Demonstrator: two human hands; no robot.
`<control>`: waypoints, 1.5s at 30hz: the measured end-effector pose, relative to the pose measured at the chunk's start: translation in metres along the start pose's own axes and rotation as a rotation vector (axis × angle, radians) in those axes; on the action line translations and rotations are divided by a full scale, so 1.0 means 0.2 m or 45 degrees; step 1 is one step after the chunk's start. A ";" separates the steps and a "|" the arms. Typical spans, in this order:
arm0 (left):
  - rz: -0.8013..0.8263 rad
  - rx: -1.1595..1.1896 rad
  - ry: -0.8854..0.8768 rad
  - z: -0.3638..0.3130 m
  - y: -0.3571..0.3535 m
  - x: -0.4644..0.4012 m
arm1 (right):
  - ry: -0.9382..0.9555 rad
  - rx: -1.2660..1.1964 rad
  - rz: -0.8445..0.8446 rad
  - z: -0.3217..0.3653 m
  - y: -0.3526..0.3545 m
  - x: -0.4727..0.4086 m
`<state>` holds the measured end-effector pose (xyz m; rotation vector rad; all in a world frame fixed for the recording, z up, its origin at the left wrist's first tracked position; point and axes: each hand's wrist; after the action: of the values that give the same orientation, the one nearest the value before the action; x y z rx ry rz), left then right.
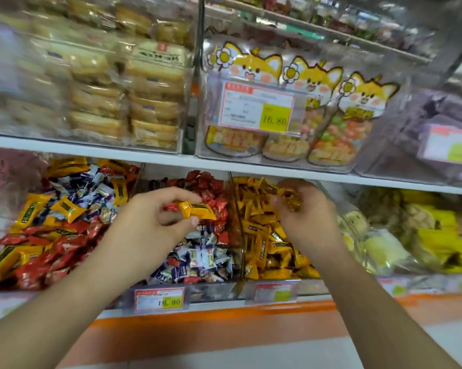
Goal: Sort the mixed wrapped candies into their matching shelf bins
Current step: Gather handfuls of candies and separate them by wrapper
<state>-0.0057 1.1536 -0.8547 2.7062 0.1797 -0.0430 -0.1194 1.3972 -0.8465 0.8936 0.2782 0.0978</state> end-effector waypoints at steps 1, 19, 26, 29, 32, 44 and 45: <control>0.010 0.039 0.010 -0.01 -0.02 0.00 | 0.025 0.055 0.074 0.02 0.01 0.02; -0.124 -0.680 0.076 0.06 0.21 0.06 | -0.091 0.416 -0.059 -0.05 0.08 0.03; 0.171 -0.975 0.173 0.22 0.30 0.04 | 0.144 0.413 0.155 0.11 -0.07 0.02; 0.153 -0.965 0.141 0.25 0.32 0.02 | 0.364 0.290 0.379 0.24 -0.24 0.02; 0.147 -0.945 0.125 0.27 0.33 0.01 | 0.463 0.189 0.548 0.34 -0.42 0.00; 0.119 -0.892 0.054 0.33 0.32 0.01 | 0.394 0.317 0.808 0.41 -0.80 -0.17; 0.120 -0.895 0.052 0.33 0.32 0.01 | 0.378 0.329 0.822 0.40 -0.80 -0.17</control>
<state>0.0051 1.0682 -0.8888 2.0112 0.0600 0.0883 -0.1351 1.2294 -0.9168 1.2017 0.2720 0.8118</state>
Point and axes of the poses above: each hand's wrist, its own x-axis away from the middle knuckle, its own y-axis out of the back of the hand, z = x × y, and after that the axes turned 8 degrees about z, right-handed
